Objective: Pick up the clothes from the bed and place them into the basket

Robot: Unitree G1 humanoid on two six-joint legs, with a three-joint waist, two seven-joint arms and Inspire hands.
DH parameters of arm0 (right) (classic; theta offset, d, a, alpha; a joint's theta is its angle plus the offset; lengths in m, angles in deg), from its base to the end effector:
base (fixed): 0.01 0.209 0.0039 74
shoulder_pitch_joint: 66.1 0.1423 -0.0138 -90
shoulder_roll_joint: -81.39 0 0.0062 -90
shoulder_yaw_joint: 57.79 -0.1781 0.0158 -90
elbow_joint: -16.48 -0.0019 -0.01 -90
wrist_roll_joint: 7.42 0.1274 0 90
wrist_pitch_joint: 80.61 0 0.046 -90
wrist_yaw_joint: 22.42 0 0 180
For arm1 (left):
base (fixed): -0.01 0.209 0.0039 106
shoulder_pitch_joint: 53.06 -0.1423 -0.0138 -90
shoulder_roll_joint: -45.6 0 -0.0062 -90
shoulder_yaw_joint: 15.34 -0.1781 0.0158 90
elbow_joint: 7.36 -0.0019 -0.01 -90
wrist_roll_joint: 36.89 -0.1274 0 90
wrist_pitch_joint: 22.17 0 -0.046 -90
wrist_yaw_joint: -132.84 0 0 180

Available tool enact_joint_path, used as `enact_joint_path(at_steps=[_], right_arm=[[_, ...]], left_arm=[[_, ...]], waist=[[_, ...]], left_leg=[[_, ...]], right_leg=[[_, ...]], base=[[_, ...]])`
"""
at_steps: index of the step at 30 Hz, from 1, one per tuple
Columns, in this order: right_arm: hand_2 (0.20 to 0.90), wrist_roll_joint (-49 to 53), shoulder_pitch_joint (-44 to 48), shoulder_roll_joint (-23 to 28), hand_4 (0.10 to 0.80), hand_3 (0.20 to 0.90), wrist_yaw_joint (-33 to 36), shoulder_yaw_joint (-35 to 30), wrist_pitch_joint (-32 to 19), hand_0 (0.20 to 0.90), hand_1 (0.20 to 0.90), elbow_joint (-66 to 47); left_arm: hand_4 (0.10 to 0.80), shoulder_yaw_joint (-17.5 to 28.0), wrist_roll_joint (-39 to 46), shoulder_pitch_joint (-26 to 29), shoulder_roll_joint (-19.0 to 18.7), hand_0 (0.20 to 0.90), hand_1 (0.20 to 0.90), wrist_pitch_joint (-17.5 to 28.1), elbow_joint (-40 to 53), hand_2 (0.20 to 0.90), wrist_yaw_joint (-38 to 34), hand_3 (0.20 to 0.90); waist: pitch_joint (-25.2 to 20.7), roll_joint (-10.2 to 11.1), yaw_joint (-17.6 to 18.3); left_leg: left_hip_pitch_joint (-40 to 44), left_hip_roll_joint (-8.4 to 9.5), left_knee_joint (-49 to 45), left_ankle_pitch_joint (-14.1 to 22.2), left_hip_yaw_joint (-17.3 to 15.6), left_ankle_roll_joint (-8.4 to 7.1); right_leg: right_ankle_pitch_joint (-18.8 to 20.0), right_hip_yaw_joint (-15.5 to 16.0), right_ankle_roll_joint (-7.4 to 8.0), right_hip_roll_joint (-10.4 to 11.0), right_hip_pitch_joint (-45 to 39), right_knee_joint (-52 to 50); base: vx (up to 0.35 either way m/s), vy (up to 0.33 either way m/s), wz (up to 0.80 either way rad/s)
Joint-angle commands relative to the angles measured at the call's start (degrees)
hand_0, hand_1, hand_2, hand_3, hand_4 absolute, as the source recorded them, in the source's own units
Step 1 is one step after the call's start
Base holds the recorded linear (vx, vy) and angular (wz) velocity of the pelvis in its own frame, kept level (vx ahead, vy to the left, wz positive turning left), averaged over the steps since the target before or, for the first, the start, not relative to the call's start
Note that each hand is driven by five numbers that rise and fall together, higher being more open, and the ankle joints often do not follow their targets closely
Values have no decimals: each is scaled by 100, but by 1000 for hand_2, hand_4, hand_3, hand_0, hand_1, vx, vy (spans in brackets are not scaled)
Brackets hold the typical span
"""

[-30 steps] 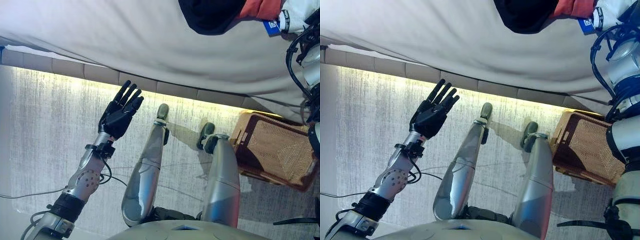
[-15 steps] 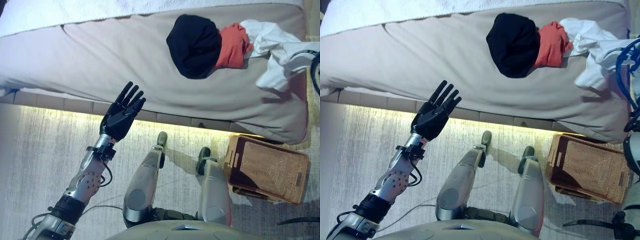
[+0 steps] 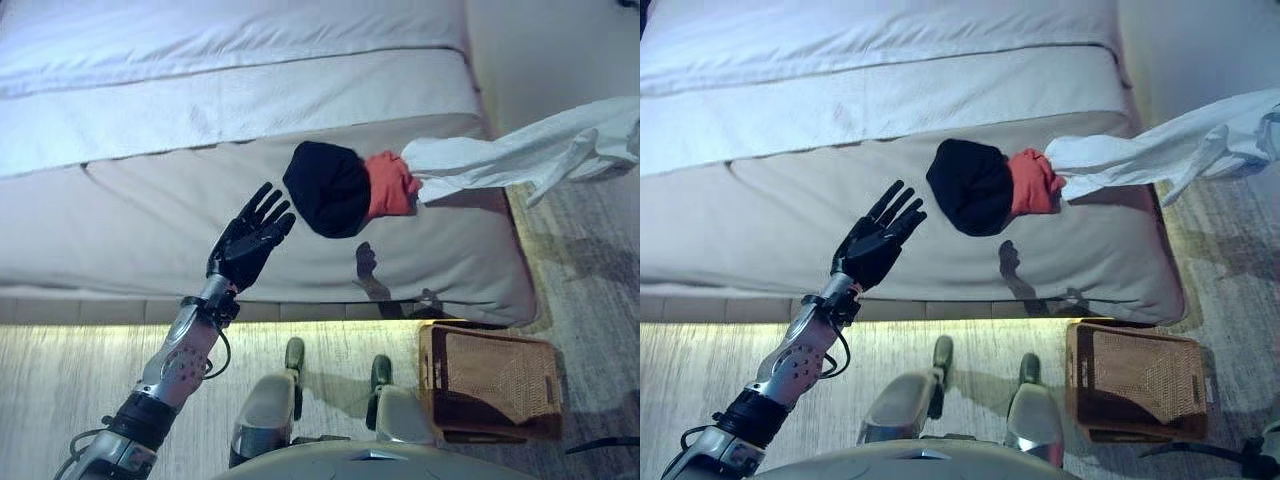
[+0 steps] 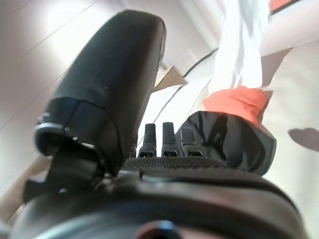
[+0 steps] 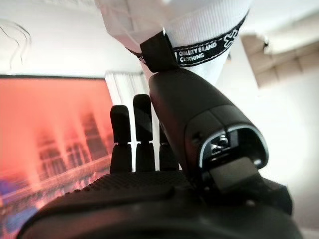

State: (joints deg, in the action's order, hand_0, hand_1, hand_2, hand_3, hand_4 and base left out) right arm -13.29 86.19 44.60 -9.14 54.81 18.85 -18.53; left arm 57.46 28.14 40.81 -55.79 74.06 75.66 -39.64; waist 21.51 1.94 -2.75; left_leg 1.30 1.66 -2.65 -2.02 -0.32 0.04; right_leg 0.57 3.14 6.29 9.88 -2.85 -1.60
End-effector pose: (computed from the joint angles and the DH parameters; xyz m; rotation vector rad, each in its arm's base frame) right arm 0.2559 -0.3805 0.2908 -1.1332 0.0265 -0.9147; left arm 0.1990 0.1942 0.0437 -0.6409 0.1021 -0.2527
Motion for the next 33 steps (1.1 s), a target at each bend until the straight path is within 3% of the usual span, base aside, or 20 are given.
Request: enact_joint_path(at_steps=[1,11,19,24,27,33], right_arm=[[300,-135,-386,912,100,200,567,24,-241,300,300,-552],[300,-609,-927,1307,100,200,733,-335,-98,300,300,-1140],[300,-320,-1901,1312,100,200,884,-1392,-99,300,300,-1669],[300,-206,-2892,961,100,200,757,-2208,-159,300,300,-2118],[300,-149,-3611,414,100,200,667,-2669,-173,300,300,-2428],[300,-115,-4393,-517,100,200,680,-2921,-232,300,300,-2379]], left_arm=[[800,-56,-25,-340,150,900,900,215,-45,900,93,900],[800,9,16,-219,494,900,900,300,-618,900,63,900],[800,53,-99,-120,657,900,900,317,-983,900,229,900],[800,71,-203,-58,784,900,900,332,-1224,900,318,900],[800,160,-296,16,879,900,900,329,-1367,900,328,900],[800,307,-415,140,982,900,900,270,-1450,900,239,900]], waist=[[-1332,145,188],[-1646,180,587],[-1735,155,926],[-1729,137,1086],[-1701,112,1226],[-1568,121,1341]], left_leg=[[43,-423,-121,708,-120,-143],[516,-515,615,549,-345,-215],[704,-540,705,637,-591,-188],[769,-546,688,687,-676,-169],[843,-554,700,714,-784,-146],[927,-570,639,771,-975,-116]], right_leg=[[-98,-206,-188,-332,226,-160],[237,-592,-30,-410,58,416],[307,-936,28,-479,62,517],[287,-1079,31,-514,74,467],[298,-1180,36,-544,81,447],[353,-1269,52,-547,125,415]], base=[[20,34,-29],[4,26,-26],[-5,26,-19],[6,27,-15],[15,18,-16],[11,-10,-21]])
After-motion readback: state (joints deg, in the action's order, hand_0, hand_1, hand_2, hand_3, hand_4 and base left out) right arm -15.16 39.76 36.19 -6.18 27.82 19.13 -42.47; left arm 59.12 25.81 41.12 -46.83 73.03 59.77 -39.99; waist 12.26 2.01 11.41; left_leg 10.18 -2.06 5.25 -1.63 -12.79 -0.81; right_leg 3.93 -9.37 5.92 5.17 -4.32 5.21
